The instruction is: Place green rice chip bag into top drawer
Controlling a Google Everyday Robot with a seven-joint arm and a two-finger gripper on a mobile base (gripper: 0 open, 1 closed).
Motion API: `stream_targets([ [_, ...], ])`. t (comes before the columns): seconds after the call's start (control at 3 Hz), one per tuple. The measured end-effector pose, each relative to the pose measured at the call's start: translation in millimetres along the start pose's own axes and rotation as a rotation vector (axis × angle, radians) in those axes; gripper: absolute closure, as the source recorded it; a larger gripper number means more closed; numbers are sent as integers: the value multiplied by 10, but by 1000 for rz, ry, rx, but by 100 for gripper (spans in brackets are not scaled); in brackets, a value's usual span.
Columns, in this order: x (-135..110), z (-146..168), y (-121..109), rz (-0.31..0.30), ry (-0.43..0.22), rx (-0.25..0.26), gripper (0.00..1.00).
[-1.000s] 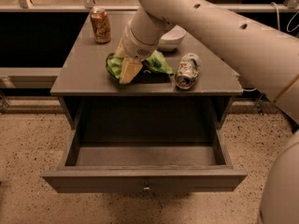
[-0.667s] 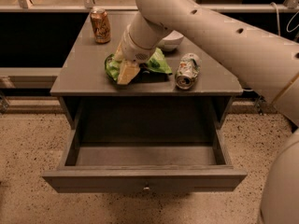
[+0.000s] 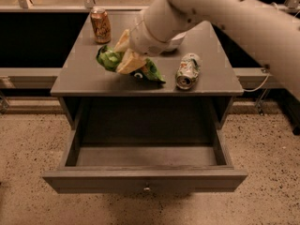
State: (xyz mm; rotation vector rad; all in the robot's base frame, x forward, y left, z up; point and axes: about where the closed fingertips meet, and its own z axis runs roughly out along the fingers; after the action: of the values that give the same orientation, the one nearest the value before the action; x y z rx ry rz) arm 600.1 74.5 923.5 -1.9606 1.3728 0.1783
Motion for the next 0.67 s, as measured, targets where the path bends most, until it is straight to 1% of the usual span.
stream_targets([
  [0.33,-292,-664,195,-10,-140,29,100],
  [0.67,-319,-1091,559,116,-293,-20,100],
])
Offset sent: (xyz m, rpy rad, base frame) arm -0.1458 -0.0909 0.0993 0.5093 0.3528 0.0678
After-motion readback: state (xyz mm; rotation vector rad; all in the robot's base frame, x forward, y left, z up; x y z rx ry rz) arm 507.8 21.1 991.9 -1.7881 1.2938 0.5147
